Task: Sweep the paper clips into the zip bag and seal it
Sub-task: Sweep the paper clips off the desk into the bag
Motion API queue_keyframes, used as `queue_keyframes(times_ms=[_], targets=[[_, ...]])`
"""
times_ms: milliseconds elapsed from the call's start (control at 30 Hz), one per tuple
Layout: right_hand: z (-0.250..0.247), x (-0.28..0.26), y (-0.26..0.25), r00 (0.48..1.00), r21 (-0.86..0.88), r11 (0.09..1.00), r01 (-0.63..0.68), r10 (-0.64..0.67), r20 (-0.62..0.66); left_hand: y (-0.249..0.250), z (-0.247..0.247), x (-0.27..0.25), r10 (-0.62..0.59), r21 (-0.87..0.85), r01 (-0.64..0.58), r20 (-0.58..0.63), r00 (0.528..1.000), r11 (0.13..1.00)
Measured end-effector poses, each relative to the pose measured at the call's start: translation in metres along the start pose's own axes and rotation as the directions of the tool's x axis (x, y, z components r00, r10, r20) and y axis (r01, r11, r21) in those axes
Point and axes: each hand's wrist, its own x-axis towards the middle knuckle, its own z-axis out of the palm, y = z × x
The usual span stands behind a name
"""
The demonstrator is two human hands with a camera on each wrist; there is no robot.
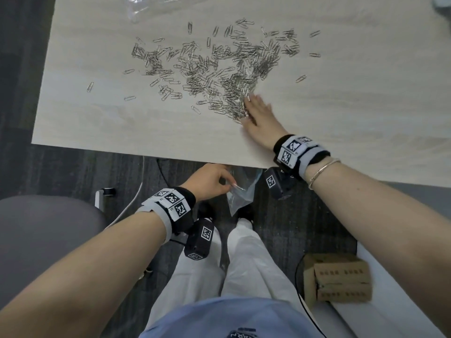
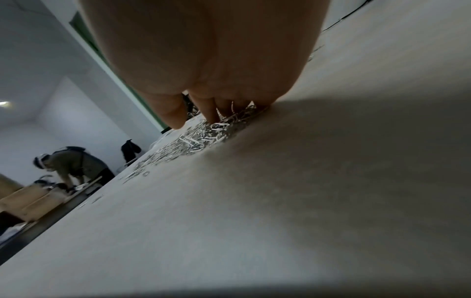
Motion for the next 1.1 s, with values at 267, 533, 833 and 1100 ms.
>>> queue_keyframes(times_ms=[267, 533, 833, 1100], targets=[[-0.024, -0.010, 0.014, 0.941, 0.214, 0.977, 0.011, 0.063, -0.333, -0.001, -0.003, 0.002, -0.012, 0.021, 0.012, 0.038, 0.999, 1.000], [-0.056, 0.028, 0.060, 0.953, 0.006, 0.967, -0.254, 0.251, -0.168, -0.003, -0.001, 0.005, -0.033, 0.003, 0.033, 0.013, 0.999, 0.999], [0.001, 0.007, 0.010, 0.996, 0.006, 0.999, 0.044, -0.043, -0.083, -0.003, -0.003, 0.007, -0.058, 0.011, 0.057, 0.045, 0.997, 0.998], [-0.086, 0.071, 0.069, 0.886, 0.108, 0.975, -0.196, 0.223, -0.406, 0.000, -0.006, 0.007, -0.077, 0.045, 0.074, 0.060, 0.995, 0.996]])
